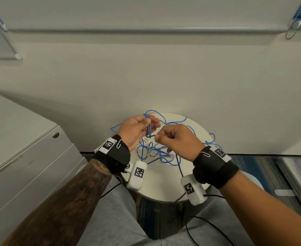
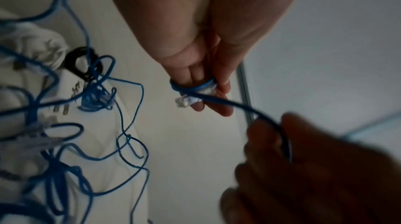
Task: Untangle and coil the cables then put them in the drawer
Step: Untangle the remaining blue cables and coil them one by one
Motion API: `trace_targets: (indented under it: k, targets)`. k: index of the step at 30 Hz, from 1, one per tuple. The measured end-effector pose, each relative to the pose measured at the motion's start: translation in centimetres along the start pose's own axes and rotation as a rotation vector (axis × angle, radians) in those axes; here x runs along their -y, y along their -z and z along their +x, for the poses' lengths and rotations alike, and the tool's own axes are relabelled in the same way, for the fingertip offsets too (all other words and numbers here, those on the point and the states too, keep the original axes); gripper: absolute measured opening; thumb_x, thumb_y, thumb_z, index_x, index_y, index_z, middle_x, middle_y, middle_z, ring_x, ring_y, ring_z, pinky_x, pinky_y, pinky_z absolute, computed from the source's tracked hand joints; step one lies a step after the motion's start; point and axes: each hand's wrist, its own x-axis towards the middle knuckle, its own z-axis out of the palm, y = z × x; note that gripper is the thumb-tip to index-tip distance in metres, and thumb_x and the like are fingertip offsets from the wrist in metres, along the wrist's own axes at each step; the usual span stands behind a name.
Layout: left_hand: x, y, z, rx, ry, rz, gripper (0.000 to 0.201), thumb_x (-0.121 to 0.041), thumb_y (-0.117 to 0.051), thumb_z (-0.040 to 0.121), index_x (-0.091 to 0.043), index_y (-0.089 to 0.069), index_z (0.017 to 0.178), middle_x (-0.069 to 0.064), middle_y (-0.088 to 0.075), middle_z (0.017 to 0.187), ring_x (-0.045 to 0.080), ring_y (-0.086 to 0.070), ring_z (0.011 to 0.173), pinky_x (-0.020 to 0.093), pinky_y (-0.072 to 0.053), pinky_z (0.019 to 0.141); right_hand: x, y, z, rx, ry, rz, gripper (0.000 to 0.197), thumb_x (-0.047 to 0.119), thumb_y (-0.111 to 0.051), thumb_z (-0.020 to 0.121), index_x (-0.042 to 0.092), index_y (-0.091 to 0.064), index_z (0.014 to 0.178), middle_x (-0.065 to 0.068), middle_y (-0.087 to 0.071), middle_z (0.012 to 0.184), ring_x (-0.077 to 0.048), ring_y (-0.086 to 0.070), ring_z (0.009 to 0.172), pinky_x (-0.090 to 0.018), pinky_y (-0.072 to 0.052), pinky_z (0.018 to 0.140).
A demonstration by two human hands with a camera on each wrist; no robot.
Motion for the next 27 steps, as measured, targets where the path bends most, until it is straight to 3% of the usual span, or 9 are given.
trace_targets:
  k: [2,4,6,8,13,18,22,25,27]
  targets:
    - [0.2,-0.7,-0.4,0.063,0.017,0.094,0.022,0.002,-0.041,0.1,0.0,-0.063,0.1,0.011,-0.069,0.088,0.016,-0.069,0.079,0.026,-0.055,0.072,0.6,0.8,0.4,-0.058,0.064,-0.011,0.012,0.016,-0.067,0.091,0.009,-0.071,0.082,0.003,-0.061,0.059,-0.007,-0.052,0.054,-0.036,-0.054,0.059]
    - [0.2,-1.3,-0.9,0.125,0.072,0.089,0.024,-0.001,-0.038,0.101,0.003,-0.061,0.102,0.014,-0.065,0.088,0.018,-0.065,0.076,0.026,-0.054,0.069,0.7,1.6,1.0,-0.104,0.112,0.021,0.004,0.007,-0.068,0.09,0.005,-0.067,0.086,0.002,-0.07,0.067,-0.009,-0.063,0.058,-0.026,-0.051,0.063]
    - [0.2,-1.7,-1.2,0.169,0.115,0.052,0.027,-0.002,-0.034,0.101,0.007,-0.059,0.103,0.019,-0.061,0.088,0.024,-0.06,0.076,0.03,-0.053,0.07,0.4,2.2,1.6,-0.136,0.128,0.049,0.01,0.007,-0.071,0.087,0.009,-0.061,0.089,-0.006,-0.072,0.07,-0.025,-0.069,0.065,-0.034,-0.055,0.068]
    - [-0.1,-1.9,-1.4,0.194,0.134,0.061,0.028,-0.001,-0.032,0.1,0.009,-0.059,0.103,0.021,-0.06,0.085,0.025,-0.056,0.073,0.031,-0.052,0.069,-0.2,2.4,2.1,-0.168,0.14,0.024,0.014,0.012,-0.074,0.086,0.015,-0.06,0.089,-0.006,-0.07,0.074,-0.03,-0.064,0.069,-0.038,-0.052,0.069]
    - [-0.8,-1.6,-1.6,0.261,0.193,0.077,0.027,-0.002,-0.034,0.101,0.008,-0.059,0.097,0.019,-0.059,0.085,0.021,-0.058,0.068,0.031,-0.051,0.068,-1.3,2.5,2.3,-0.185,0.143,0.011,0.005,0.015,-0.073,0.089,0.017,-0.068,0.089,0.004,-0.067,0.082,-0.01,-0.052,0.069,-0.02,-0.045,0.067]
    - [-1.5,-1.0,-1.4,0.368,0.286,-0.21,0.014,-0.01,-0.046,0.091,-0.003,-0.058,0.094,0.008,-0.057,0.084,0.015,-0.055,0.065,0.033,-0.052,0.074,-2.4,1.2,2.5,-0.208,0.022,0.239,0.01,0.019,-0.065,0.097,0.011,-0.072,0.097,-0.001,-0.066,0.076,-0.011,-0.055,0.064,-0.025,-0.046,0.056]
    - [-1.4,-1.0,-0.7,0.184,0.182,-0.495,0.017,-0.008,-0.042,0.097,-0.003,-0.058,0.099,0.009,-0.066,0.089,0.019,-0.065,0.08,0.036,-0.052,0.087,-2.9,-1.7,1.1,-0.107,-0.103,0.202,0.017,0.021,-0.055,0.102,0.016,-0.072,0.101,0.0,-0.065,0.067,-0.014,-0.052,0.05,-0.028,-0.045,0.048]
    - [-1.0,-0.3,0.2,-0.035,0.093,-0.442,0.022,-0.006,-0.038,0.101,-0.003,-0.06,0.098,0.01,-0.072,0.09,0.016,-0.071,0.084,0.032,-0.056,0.086,-2.8,-2.8,-0.1,-0.018,-0.115,0.079,0.021,0.027,-0.055,0.102,0.017,-0.073,0.104,0.003,-0.057,0.059,-0.004,-0.045,0.043,-0.023,-0.042,0.044]
    - [-0.5,0.2,0.4,-0.101,0.07,-0.374,0.024,-0.006,-0.038,0.102,-0.002,-0.061,0.099,0.011,-0.073,0.091,0.016,-0.072,0.087,0.03,-0.057,0.083,-2.2,-2.6,-0.4,0.016,-0.078,-0.022,0.023,0.031,-0.056,0.101,0.015,-0.073,0.1,0.003,-0.053,0.059,-0.002,-0.045,0.044,-0.019,-0.042,0.044]
